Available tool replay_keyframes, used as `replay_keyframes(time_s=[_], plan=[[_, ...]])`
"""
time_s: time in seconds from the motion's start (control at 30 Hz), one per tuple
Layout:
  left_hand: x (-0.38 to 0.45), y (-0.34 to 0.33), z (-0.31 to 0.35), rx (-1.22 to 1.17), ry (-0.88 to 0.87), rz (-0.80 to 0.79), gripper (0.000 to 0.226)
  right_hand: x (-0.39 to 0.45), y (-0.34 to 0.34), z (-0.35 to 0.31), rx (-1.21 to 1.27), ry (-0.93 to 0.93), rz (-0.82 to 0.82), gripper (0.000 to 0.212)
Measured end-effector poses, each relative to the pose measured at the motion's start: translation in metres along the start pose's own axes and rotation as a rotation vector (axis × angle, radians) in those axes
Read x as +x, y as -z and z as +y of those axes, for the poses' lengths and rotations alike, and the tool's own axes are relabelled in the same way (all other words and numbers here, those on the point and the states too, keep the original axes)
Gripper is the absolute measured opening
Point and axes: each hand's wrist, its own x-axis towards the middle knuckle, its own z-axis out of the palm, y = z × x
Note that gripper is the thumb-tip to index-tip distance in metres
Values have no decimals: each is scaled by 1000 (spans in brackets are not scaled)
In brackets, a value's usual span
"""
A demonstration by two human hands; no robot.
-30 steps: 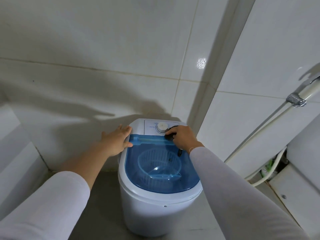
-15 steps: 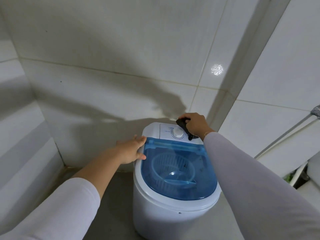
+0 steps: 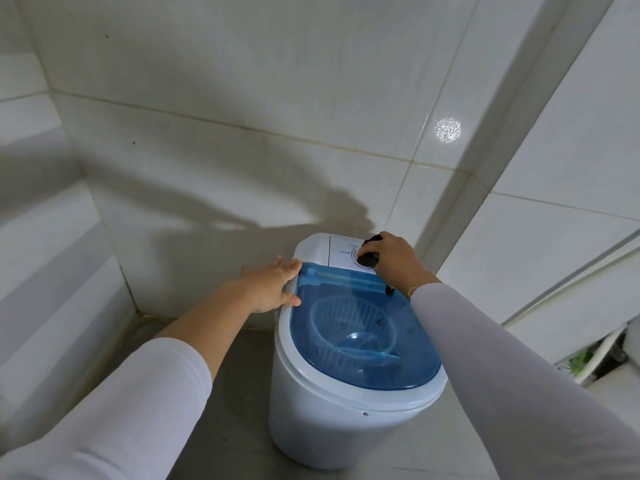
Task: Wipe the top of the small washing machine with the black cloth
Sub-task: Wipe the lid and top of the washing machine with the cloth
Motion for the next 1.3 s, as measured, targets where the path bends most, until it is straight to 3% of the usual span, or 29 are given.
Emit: replay_keyframes(time_s=[0.13,0.43,0.6,0.97,1.3], plan=[[-4,-1,3,-28,31,32,76,-8,17,2,11,15,-120,32],[-32,-17,2,-184,78,146,69,-7,29,-59,229,124,-105,43],[-32,-29,-5,-265,58,56,77,7,7,-90,200,171,-152,44],[-33,-30,-4,-226,67,80,74,18,-21,-103,115,172,-267,28],[-41,-24,4,-164,93,71,71,6,-27,-90,-20,216,-260,38]])
